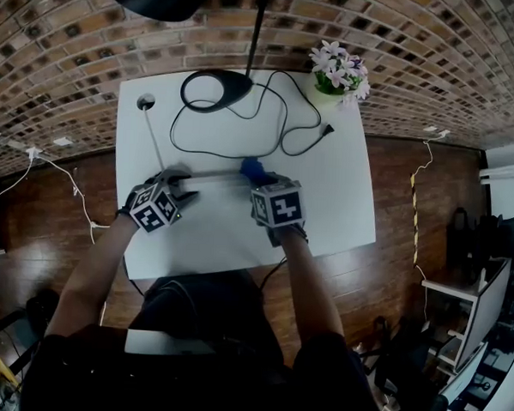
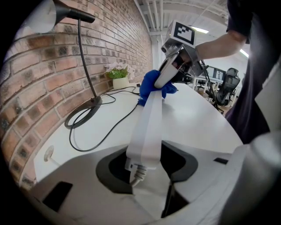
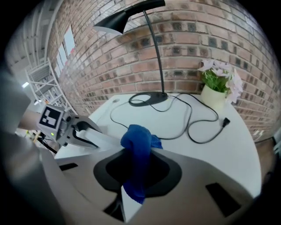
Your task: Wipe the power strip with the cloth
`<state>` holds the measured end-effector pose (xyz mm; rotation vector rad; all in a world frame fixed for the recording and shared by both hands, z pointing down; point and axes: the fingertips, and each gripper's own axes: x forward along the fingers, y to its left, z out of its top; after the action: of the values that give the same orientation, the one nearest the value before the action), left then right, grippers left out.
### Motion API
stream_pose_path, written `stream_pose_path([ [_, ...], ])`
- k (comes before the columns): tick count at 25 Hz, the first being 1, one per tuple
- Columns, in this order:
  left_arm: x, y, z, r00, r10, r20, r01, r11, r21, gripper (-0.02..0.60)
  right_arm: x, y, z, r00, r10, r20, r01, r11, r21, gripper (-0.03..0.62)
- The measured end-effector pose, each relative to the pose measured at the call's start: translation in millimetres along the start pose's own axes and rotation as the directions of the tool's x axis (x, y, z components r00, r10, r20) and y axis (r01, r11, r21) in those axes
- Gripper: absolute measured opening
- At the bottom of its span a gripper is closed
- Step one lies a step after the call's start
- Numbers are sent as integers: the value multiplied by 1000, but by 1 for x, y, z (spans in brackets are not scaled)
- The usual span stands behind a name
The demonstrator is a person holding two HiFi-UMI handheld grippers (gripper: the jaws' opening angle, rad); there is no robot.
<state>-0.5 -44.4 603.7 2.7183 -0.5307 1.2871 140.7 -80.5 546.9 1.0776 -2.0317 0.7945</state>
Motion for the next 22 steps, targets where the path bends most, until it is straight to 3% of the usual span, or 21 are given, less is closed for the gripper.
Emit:
stream_pose_path([
  [3,0,-1,0,1000,0,1,0,1000,9,189,-3,-9,-9,1000,19,21,-20,997,72,71],
  [6,0,0,0,1000,-6,-7,6,1000,10,189,-2,-20,-28,998,-49,-38,50,998,42,68],
  [10,1,-2,1,1000,-15,-12,15,1000,4,189,2,-19,-43,997,-55,-61,59,996,67,67],
  [17,1,-1,2,1000,-12,-3,12,1000,0,189,-5,-32,-31,997,-78,5,76,982,174,67],
  [22,1,-1,1,1000,-10,1,10,1000,-4,189,-8,-30,-11,994,-102,26,98,990,105,66],
])
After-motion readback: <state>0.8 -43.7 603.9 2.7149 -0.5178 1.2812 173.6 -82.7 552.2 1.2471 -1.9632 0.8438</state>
